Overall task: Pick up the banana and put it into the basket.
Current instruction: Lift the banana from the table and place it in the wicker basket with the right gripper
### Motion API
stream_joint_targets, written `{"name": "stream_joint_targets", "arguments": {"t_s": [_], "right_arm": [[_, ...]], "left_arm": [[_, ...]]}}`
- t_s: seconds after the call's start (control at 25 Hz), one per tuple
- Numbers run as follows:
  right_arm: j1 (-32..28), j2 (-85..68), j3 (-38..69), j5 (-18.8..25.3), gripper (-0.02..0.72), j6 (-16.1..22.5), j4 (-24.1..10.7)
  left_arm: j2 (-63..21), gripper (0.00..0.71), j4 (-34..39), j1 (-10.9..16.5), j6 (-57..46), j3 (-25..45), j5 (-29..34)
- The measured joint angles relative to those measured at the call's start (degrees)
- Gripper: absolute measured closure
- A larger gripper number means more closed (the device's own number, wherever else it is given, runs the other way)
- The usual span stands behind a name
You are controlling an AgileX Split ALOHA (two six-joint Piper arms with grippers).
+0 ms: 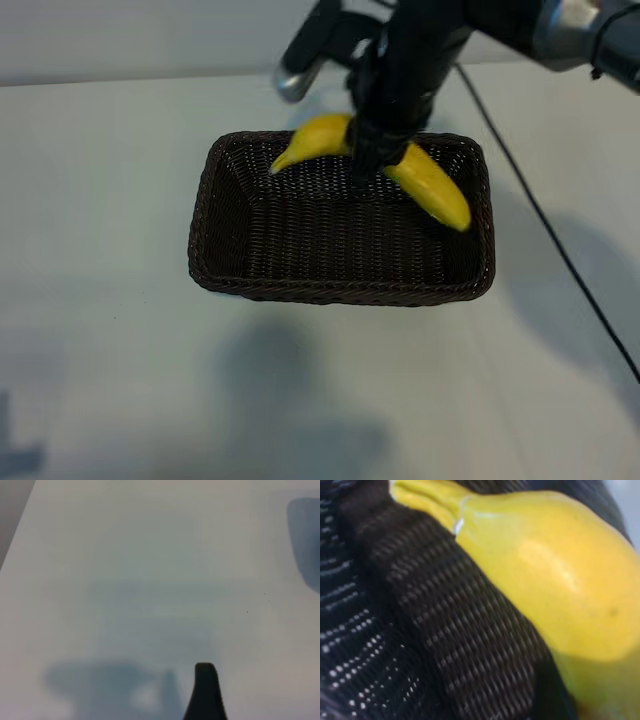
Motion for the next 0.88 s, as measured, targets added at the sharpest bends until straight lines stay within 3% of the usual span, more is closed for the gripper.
{"name": "stream_joint_targets", "arguments": {"t_s": [0.12,0.2,0.88], "right_arm": [[2.2,0.0,0.0,-2.5,0.277,-4.6,-0.1],[2.6,0.0,0.0,-3.8,0.277,-5.7,0.0],[2.7,10.6,-0.5,-5.4,0.277,-6.7,-1.0]], "left_arm": [[0.0,0.135,0.0,0.0,0.0,0.0,0.0],[0.0,0.135,0.0,0.0,0.0,0.0,0.0],[0.0,0.135,0.0,0.0,0.1,0.0,0.0]]}}
